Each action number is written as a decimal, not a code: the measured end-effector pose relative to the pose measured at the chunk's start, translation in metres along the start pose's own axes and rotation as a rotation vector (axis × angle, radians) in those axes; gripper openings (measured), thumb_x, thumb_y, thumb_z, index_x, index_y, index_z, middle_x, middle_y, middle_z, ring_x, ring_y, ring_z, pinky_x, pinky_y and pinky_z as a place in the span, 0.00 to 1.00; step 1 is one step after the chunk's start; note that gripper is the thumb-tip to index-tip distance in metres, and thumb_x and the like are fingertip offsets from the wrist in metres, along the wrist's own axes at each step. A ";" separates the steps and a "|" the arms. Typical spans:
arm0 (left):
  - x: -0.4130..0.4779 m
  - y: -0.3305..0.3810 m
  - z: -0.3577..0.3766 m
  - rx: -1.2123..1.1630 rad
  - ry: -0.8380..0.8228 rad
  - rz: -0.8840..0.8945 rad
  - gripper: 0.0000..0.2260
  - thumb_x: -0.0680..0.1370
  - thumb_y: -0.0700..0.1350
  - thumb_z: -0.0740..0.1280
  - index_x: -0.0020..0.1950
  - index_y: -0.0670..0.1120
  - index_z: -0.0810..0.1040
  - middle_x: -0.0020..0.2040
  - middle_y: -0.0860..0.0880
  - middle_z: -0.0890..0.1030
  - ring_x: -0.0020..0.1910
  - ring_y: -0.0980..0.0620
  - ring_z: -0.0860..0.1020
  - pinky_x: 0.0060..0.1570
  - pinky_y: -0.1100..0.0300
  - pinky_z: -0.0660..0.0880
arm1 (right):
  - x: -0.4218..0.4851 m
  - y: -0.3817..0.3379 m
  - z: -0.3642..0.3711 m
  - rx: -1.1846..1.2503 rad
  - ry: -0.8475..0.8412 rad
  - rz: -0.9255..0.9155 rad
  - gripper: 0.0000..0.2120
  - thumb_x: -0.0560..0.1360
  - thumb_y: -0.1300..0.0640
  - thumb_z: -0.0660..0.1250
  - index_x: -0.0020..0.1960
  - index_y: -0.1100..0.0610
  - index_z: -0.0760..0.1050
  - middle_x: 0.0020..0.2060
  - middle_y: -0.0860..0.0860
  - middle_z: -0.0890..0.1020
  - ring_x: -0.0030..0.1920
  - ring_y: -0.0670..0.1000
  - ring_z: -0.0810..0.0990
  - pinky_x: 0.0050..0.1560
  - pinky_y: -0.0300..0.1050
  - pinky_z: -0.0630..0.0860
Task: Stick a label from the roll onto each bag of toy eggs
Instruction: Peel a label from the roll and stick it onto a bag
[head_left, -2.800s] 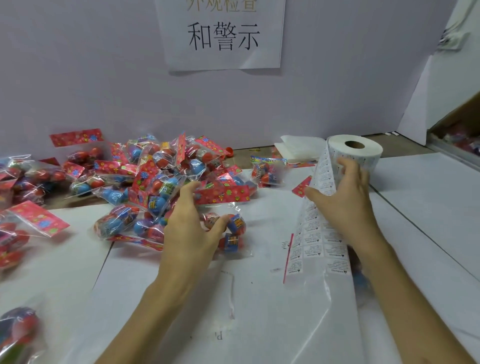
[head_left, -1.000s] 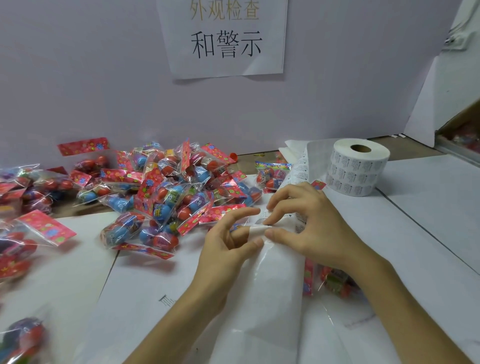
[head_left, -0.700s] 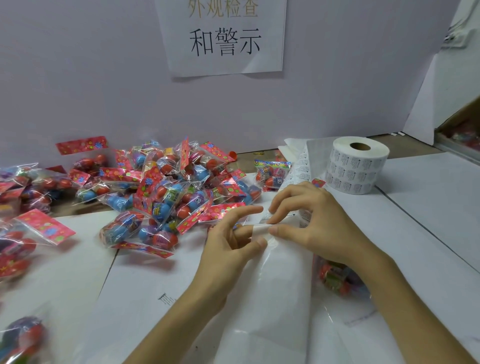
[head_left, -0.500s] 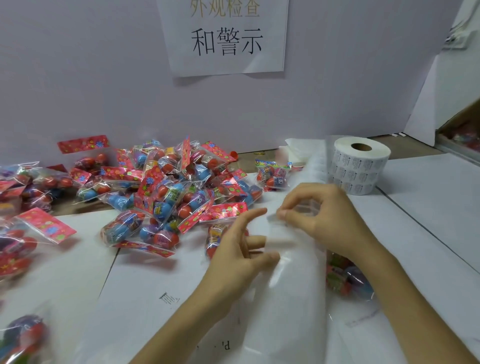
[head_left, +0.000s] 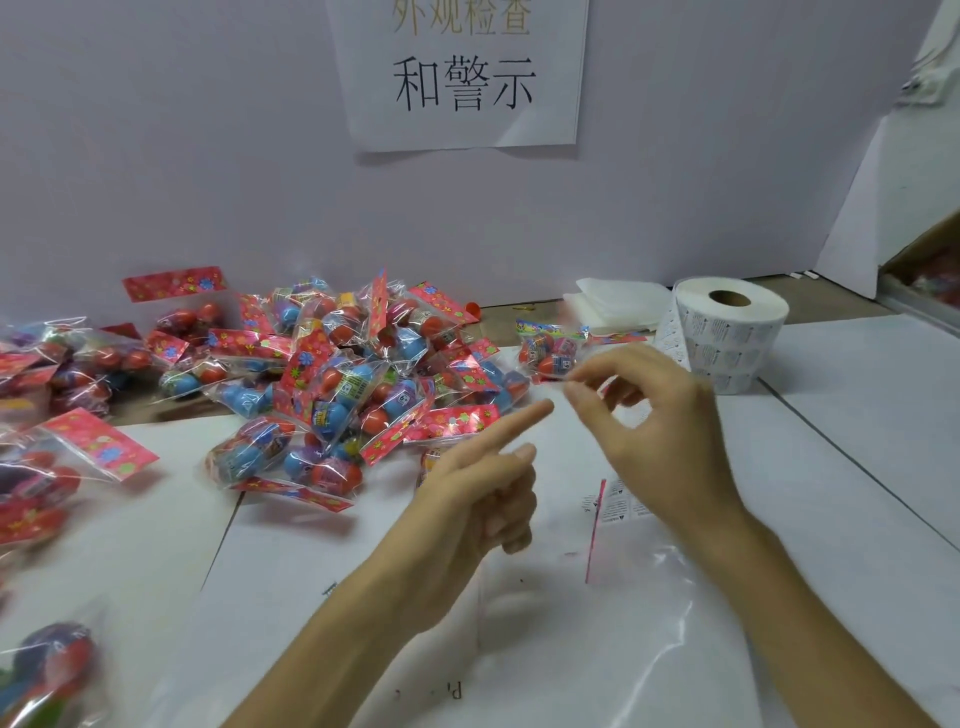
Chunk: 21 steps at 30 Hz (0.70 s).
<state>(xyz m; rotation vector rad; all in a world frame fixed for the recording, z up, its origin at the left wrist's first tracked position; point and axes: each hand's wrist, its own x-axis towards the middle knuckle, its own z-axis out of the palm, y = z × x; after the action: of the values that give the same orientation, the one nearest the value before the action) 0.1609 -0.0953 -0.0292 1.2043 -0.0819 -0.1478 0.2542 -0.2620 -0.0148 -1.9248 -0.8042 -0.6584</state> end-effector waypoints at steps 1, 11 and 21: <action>0.000 0.000 -0.001 -0.044 -0.011 0.011 0.23 0.77 0.48 0.67 0.73 0.53 0.77 0.28 0.51 0.62 0.28 0.53 0.63 0.30 0.61 0.67 | -0.002 0.000 0.004 -0.016 -0.040 -0.012 0.02 0.76 0.56 0.74 0.48 0.51 0.82 0.43 0.43 0.81 0.41 0.46 0.80 0.41 0.41 0.77; 0.005 0.007 -0.006 0.011 0.095 0.077 0.26 0.75 0.52 0.65 0.73 0.52 0.76 0.27 0.49 0.64 0.27 0.51 0.63 0.28 0.56 0.63 | -0.003 0.002 0.009 0.209 -0.281 0.248 0.18 0.74 0.48 0.74 0.63 0.41 0.76 0.50 0.39 0.80 0.43 0.47 0.82 0.48 0.39 0.78; 0.006 0.003 -0.004 0.118 0.163 0.079 0.20 0.77 0.49 0.69 0.70 0.53 0.78 0.27 0.49 0.69 0.26 0.52 0.68 0.26 0.59 0.67 | 0.001 -0.007 0.002 0.402 -0.180 0.301 0.06 0.75 0.61 0.75 0.42 0.51 0.81 0.35 0.42 0.82 0.36 0.47 0.80 0.40 0.39 0.77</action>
<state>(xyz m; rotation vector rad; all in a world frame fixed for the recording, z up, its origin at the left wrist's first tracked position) 0.1677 -0.0912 -0.0276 1.3246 0.0050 0.0253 0.2494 -0.2573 -0.0111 -1.6979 -0.6765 -0.1275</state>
